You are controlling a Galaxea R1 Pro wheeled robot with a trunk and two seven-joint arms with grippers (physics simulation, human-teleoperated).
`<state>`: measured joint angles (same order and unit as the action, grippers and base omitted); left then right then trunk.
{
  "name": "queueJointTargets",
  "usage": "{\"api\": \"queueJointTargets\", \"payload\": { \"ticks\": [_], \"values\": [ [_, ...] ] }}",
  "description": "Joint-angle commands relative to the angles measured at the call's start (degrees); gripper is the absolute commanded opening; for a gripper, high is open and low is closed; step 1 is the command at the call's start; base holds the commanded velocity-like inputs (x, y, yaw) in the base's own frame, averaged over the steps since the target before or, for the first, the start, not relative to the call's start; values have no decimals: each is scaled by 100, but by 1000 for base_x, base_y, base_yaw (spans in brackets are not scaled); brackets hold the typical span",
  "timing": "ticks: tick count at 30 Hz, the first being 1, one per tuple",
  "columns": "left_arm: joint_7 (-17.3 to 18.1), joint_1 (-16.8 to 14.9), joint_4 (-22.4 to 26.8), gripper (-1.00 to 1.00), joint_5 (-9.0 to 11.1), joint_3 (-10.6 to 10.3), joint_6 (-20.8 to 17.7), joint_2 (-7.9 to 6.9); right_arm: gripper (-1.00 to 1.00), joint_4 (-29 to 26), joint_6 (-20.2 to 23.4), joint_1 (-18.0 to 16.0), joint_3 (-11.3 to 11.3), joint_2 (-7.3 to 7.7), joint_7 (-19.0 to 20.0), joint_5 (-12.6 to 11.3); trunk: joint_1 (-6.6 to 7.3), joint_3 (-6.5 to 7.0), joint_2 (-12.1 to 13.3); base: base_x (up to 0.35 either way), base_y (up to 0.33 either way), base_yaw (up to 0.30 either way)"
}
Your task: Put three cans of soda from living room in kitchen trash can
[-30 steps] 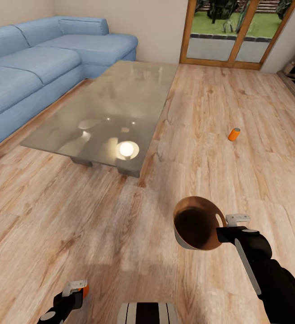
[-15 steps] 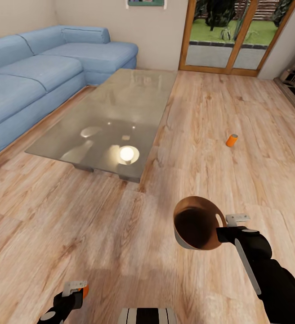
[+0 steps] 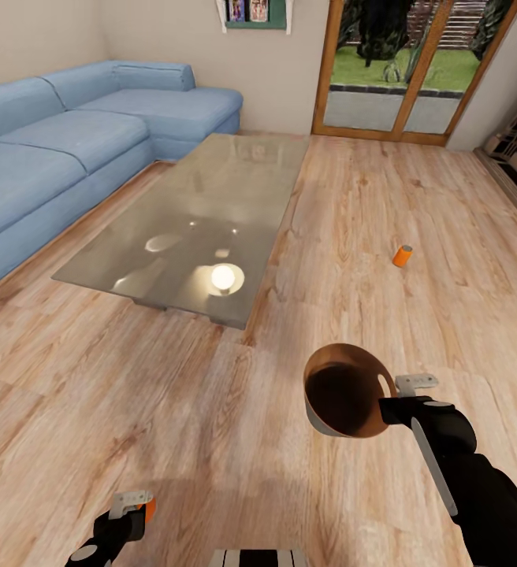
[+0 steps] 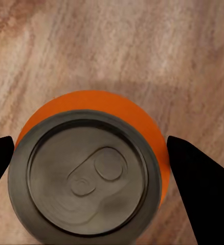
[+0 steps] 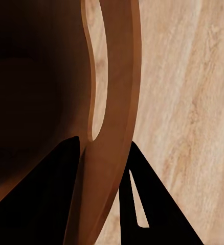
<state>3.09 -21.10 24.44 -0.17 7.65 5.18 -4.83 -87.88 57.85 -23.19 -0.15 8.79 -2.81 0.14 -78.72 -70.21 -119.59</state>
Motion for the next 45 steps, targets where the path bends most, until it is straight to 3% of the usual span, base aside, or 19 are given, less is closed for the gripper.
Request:
{"api": "queueJointTargets", "payload": {
  "ticks": [1,45],
  "values": [
    [-1,0,-1,-100,-1,0,0,0,-100,-1,-2,-1,0,0,3,-40,23,28,42,0,0,0],
    [-1,0,-1,-100,-1,0,0,0,-100,-1,-7,0,6,0,3,-40,989,1229,1806,0,0,0]
  ]
}}
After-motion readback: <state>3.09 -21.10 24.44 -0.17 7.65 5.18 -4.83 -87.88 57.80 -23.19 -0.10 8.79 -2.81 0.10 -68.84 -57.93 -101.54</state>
